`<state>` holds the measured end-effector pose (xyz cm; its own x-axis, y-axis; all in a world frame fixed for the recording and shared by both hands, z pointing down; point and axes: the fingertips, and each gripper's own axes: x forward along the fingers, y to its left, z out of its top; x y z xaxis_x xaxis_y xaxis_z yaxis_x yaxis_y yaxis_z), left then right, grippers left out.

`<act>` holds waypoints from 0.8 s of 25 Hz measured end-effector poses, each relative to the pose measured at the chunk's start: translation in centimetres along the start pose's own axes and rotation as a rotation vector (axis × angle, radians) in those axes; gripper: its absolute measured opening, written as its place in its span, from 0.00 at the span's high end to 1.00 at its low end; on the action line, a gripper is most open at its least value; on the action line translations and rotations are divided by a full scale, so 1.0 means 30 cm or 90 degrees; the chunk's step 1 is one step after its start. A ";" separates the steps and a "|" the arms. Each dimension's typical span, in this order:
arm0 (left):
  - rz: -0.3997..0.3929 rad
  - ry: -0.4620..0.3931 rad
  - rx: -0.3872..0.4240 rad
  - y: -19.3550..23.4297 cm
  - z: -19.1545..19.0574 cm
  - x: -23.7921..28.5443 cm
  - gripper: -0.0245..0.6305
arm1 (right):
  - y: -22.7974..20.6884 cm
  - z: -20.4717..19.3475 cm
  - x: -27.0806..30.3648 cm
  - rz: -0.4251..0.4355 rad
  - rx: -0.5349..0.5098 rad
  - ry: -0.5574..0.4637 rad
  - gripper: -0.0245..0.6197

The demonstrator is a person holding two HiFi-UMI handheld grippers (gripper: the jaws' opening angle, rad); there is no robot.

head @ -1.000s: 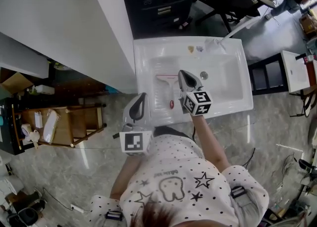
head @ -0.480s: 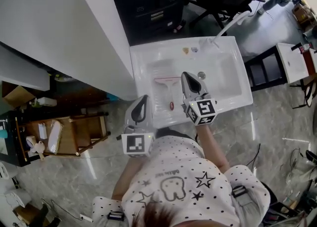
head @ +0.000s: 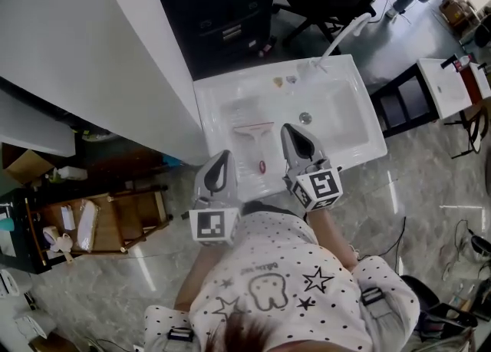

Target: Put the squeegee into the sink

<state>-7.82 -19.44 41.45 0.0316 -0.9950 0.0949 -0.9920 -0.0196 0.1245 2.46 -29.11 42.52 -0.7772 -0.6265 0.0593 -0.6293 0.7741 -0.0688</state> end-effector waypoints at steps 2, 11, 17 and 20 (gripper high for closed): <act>-0.004 0.003 0.000 -0.007 -0.003 -0.002 0.97 | 0.012 -0.001 -0.011 0.002 -0.007 0.002 0.97; -0.030 0.010 0.007 -0.046 -0.008 -0.006 0.97 | 0.074 0.011 -0.061 0.015 -0.004 -0.001 0.97; -0.041 0.011 0.009 -0.060 -0.011 -0.016 0.97 | 0.096 0.025 -0.091 0.021 -0.007 -0.006 0.97; -0.045 0.014 0.009 -0.067 -0.024 -0.022 0.97 | 0.097 0.017 -0.108 0.020 -0.010 -0.001 0.97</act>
<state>-5.78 -18.67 41.84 0.1043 -0.9886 0.1088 -0.9888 -0.0913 0.1181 3.13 -24.88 41.62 -0.7961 -0.6025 0.0557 -0.6050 0.7943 -0.0549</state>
